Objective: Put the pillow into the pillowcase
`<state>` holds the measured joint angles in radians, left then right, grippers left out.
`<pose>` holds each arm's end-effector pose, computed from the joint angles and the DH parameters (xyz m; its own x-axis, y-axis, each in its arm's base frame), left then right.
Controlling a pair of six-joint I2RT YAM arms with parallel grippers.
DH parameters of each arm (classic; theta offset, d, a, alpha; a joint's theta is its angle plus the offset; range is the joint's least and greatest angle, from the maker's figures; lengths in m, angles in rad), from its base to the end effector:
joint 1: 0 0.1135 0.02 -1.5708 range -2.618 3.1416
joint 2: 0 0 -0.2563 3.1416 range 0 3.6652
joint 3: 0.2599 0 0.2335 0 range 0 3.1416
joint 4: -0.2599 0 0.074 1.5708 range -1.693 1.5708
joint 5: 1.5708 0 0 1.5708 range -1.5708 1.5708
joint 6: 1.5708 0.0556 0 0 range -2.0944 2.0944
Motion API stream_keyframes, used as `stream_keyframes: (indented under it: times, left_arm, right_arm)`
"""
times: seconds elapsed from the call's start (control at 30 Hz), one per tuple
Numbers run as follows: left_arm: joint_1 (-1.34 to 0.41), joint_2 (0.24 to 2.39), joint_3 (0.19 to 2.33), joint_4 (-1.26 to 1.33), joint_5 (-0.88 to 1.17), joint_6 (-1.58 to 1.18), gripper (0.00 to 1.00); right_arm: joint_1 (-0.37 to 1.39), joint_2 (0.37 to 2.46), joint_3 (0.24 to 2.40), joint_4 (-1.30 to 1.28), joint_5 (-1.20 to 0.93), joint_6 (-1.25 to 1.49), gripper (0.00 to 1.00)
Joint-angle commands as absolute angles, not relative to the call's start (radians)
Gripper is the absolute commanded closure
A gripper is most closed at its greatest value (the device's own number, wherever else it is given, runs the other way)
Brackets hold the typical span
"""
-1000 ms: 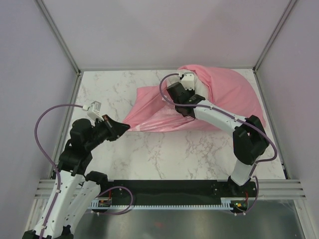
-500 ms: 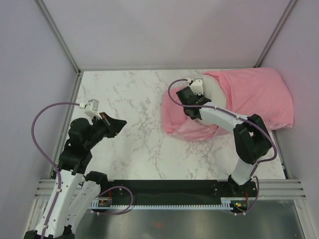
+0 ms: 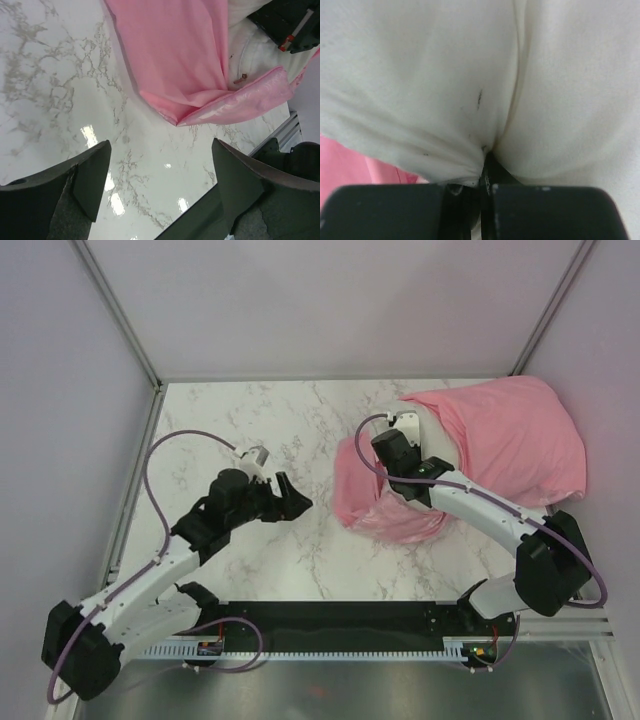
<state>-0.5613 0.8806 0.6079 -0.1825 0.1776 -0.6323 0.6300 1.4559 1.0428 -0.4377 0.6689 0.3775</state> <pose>0.1691 -0.1179 0.2516 -0.6893 -0.2538 -0.6786 0.3110 0.7423 -0.5935 0.2619 0.1483 0.2441 -0.6133 -0.0893 -0.7848 0.1014 0.9765 -0.1903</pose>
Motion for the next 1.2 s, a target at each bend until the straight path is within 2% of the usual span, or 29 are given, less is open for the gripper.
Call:
stream_keyframes:
  times: [0.0, 0.1, 0.23, 0.43, 0.63, 0.73, 0.9, 1.03, 1.17]
  left_arm:
    - [-0.646, 0.994, 0.56, 0.177, 0.091, -0.692, 0.1]
    - [-0.732, 1.116, 0.609, 0.262, 0.042, -0.666, 0.06]
    - [-0.81, 1.261, 0.702, 0.346, 0.003, -0.64, 0.06]
    - [-0.85, 1.426, 0.824, 0.436, -0.025, -0.63, 0.06]
    - [-0.871, 1.577, 0.966, 0.4, -0.04, -0.601, 0.07]
    - [-0.877, 1.658, 1.048, 0.336, -0.063, -0.586, 0.13]
    - [-0.897, 1.765, 1.179, 0.183, -0.153, -0.584, 0.29]
    - [-0.9, 1.813, 1.221, 0.129, -0.198, -0.609, 0.36]
    - [-0.897, 1.836, 1.233, 0.075, -0.273, -0.62, 0.5]
  right_arm:
    - [0.611, 1.384, 1.014, -0.459, 0.695, 0.383, 1.0]
    - [0.611, 1.338, 0.988, -0.46, 0.67, 0.402, 1.0]
    - [0.611, 1.293, 0.96, -0.462, 0.652, 0.416, 1.0]
    - [0.611, 1.279, 0.957, -0.466, 0.635, 0.419, 1.0]
    - [0.611, 1.259, 0.959, -0.469, 0.63, 0.413, 1.0]
    - [0.609, 1.247, 0.972, -0.476, 0.635, 0.41, 1.0]
    - [0.609, 1.238, 0.995, -0.485, 0.643, 0.403, 1.0]
    - [0.604, 1.233, 1.005, -0.489, 0.649, 0.4, 1.0]
    - [0.594, 1.226, 1.006, -0.495, 0.65, 0.403, 1.0]
